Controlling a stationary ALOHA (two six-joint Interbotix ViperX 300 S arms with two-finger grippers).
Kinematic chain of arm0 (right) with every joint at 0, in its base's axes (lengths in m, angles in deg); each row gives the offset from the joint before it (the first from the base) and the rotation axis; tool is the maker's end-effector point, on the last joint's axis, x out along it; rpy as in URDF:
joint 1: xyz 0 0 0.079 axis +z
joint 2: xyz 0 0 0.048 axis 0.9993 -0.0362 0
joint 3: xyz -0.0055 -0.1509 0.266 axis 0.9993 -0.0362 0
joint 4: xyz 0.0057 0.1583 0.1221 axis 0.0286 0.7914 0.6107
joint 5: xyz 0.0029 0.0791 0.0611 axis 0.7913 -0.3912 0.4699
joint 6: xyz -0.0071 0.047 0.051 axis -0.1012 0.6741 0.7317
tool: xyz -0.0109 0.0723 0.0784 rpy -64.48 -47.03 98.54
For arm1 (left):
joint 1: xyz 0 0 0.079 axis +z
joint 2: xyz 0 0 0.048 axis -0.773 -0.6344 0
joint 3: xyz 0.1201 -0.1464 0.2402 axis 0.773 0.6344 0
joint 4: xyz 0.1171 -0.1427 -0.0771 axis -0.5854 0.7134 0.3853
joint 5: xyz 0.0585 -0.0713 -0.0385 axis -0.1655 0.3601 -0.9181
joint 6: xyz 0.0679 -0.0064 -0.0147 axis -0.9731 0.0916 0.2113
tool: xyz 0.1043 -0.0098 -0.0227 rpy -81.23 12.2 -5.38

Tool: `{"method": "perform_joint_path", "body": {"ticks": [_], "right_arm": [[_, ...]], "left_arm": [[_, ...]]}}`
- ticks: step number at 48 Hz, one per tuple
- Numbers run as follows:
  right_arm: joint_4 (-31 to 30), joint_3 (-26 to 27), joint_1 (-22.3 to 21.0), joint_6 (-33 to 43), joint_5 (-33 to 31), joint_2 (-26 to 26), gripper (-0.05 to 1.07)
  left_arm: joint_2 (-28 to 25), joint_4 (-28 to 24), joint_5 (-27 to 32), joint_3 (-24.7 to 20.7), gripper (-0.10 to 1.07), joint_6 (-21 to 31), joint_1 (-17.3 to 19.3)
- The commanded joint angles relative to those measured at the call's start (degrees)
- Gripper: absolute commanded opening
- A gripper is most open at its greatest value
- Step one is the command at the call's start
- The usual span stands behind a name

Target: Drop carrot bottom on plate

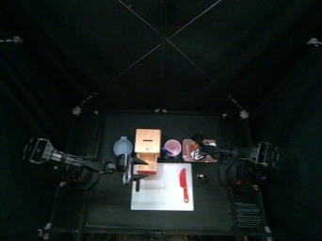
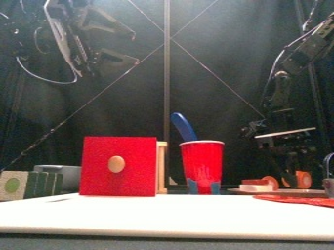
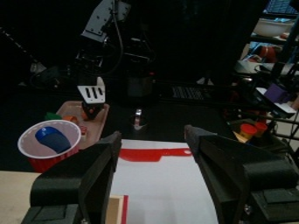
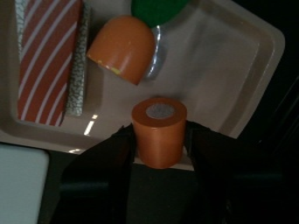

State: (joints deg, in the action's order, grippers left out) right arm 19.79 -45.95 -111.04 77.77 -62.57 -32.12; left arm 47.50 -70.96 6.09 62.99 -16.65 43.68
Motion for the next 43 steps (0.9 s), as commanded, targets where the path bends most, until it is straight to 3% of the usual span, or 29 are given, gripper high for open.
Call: {"method": "perform_joint_path", "body": {"ticks": [1, 11, 19, 26, 32, 43], "right_arm": [[-0.1, 0.3, -0.1, 0.2, 0.4, 2.6, 0.91], [0.1, 0.0, 1.0, 0.3, 0.4, 6.8, 0.92], [0.7, -0.3, 2.6, 0.4, 3.7, 13.2, 0.92], [-1.2, -1.8, 5.8, 0.0, 14.9, 21.1, 0.92], [-7.1, -5.7, 8.6, 0.2, 28.2, 27.8, 0.92], [-18.5, -11.6, 10.9, 0.0, 48.2, 32.7, 0.92]], "left_arm": [[-0.2, 0.0, -0.6, -1.6, 0.93, 0.1, 0.5], [-0.3, 0.0, -0.6, -2.2, 0.93, 0.2, 0.7], [-0.3, 0.4, -0.6, -2.0, 0.93, 0.1, 1.0], [0.4, 1.1, -0.6, -1.8, 0.93, -0.1, 1.3], [2.2, 1.1, -0.1, -1.1, 0.93, 0.0, 2.5], [7.0, 1.1, 5.2, 1.6, 0.93, -0.1, 5.2]]}}
